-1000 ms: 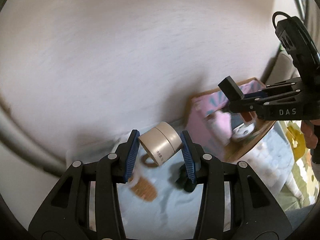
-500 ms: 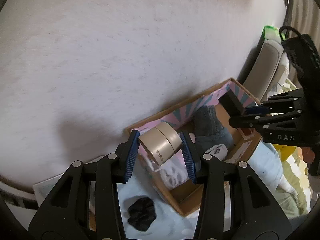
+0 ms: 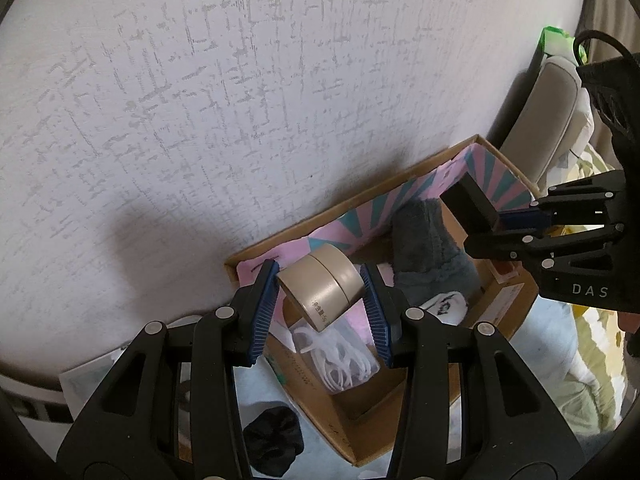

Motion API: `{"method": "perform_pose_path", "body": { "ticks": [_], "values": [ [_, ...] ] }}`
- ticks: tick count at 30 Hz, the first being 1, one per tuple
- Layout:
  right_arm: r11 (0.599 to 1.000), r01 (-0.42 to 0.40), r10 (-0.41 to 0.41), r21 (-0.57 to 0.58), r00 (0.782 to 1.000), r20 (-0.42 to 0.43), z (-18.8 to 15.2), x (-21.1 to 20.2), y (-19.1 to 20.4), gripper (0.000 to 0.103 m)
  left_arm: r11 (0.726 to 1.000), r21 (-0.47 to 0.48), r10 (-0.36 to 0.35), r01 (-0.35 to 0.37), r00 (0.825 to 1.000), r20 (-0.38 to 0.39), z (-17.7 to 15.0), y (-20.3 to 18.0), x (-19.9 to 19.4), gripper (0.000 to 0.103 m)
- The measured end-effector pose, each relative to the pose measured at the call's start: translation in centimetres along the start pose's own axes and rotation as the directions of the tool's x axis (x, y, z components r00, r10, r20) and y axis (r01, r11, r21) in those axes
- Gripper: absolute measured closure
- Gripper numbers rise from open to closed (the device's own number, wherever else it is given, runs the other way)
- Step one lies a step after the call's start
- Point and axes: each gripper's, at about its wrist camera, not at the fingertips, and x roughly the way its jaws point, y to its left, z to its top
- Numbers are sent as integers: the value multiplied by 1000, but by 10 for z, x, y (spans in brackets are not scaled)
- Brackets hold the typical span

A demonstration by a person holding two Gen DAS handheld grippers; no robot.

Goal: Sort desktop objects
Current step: 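Carry the spool and lipstick tube over the cardboard box with both tools, then lower the spool and lipstick into the box and open both tools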

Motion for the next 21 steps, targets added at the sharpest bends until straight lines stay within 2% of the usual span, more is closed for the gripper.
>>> {"method": "perform_pose_path", "body": {
  "ticks": [8,10,11,12,13,15,16,17,21],
  "values": [
    [1000,-9,9,-11,1000,-20,0,10,1,85,1000,12,-6,7,999,-36,-1,0,6,64],
    [1000,3,-4,-29,999,-33,-1,12,2,85,999,7,-40,40,997,-62,-1,-2,12,55],
    [999,17,-19,-48,999,-44,0,15,4,84,999,1,-38,38,997,-74,-1,-2,13,33],
    [997,31,-34,-65,998,-48,0,15,6,80,1000,-4,-28,28,996,-80,0,-1,13,4],
    [995,50,-54,-83,997,-49,-1,16,9,76,1000,-11,-15,15,998,-65,0,-1,11,1],
    [991,81,-87,-106,995,-56,-1,16,12,42,999,-22,-25,24,999,-49,0,3,5,0],
    [990,88,-94,-109,994,-51,-1,14,12,36,999,-30,-24,23,998,-52,2,1,7,0],
    [990,89,-95,-109,995,-44,-2,12,12,33,999,-32,-17,15,999,-52,2,0,7,0],
    [989,102,-106,-105,994,-33,-3,5,11,33,999,-33,-1,-1,999,-38,2,2,0,0]
  ]
}}
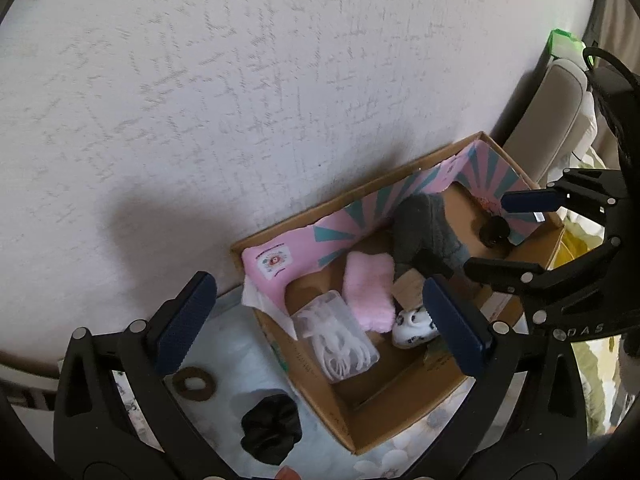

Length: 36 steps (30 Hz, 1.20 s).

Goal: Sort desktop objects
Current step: 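Lower the spool and lipstick into the box and open both tools, then move both tools back over the bin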

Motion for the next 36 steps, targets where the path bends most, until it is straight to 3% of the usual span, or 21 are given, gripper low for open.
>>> {"method": "perform_pose_path", "body": {
  "ticks": [19,26,36],
  "values": [
    [999,-19,22,-27,988,150,-5,-66,43,33,997,-41,70,-66,992,102,-32,33,-86,0],
    [998,-32,39,-48,986,159,-10,-73,66,33,991,-123,60,-44,989,135,-50,65,-114,0],
    [993,-79,96,-89,972,213,-15,-81,99,33,966,-231,154,-118,977,146,-93,117,-143,0]
  ]
}}
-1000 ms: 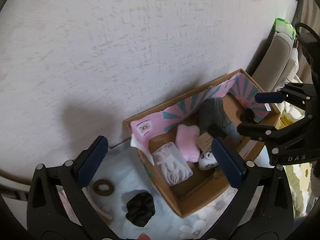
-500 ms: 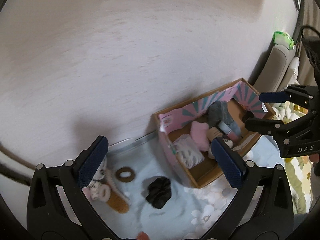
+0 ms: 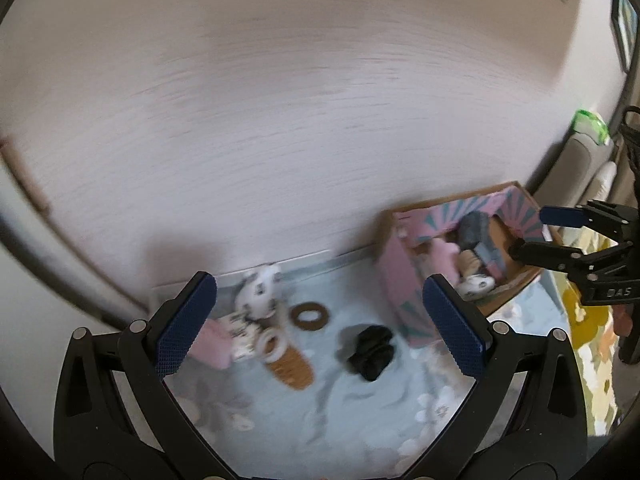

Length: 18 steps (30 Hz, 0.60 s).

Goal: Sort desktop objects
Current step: 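Move both tools back over the bin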

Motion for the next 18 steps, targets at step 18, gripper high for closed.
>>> {"method": "perform_pose_path", "body": {
  "ticks": [18],
  "values": [
    [986,-157,156,-49,987,-26,-27,44,69,33,991,-117,52,-57,998,-44,-60,65,10,0]
  ]
}}
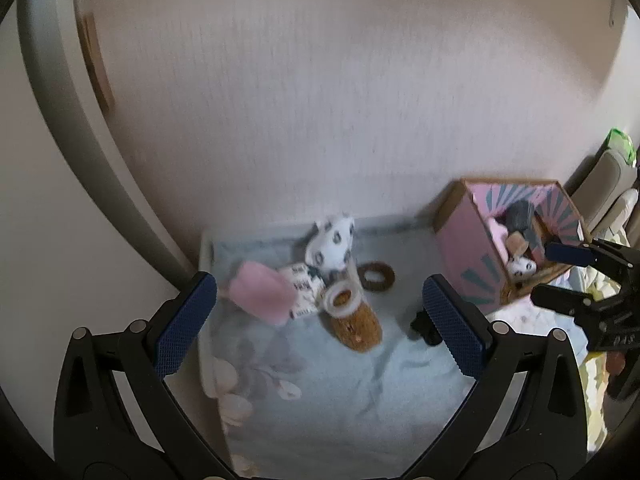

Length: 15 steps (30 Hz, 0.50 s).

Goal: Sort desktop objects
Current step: 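Move both tools back over the bin, then grasp the brown plush with the left tool while the right tool grasps the black fuzzy pouch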

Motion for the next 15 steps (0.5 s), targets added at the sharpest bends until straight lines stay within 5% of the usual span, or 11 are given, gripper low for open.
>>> {"method": "perform_pose_path", "body": {
  "ticks": [7,15],
  "values": [
    [998,-9,11,-68,1000,28,-48,34,37,33,999,-15,-32,31,997,-65,-51,-16,54,3],
    [998,42,-39,-56,997,59,-84,87,47,33,986,-148,-95,78,990,-109,-67,-10,104,10]
  ]
}}
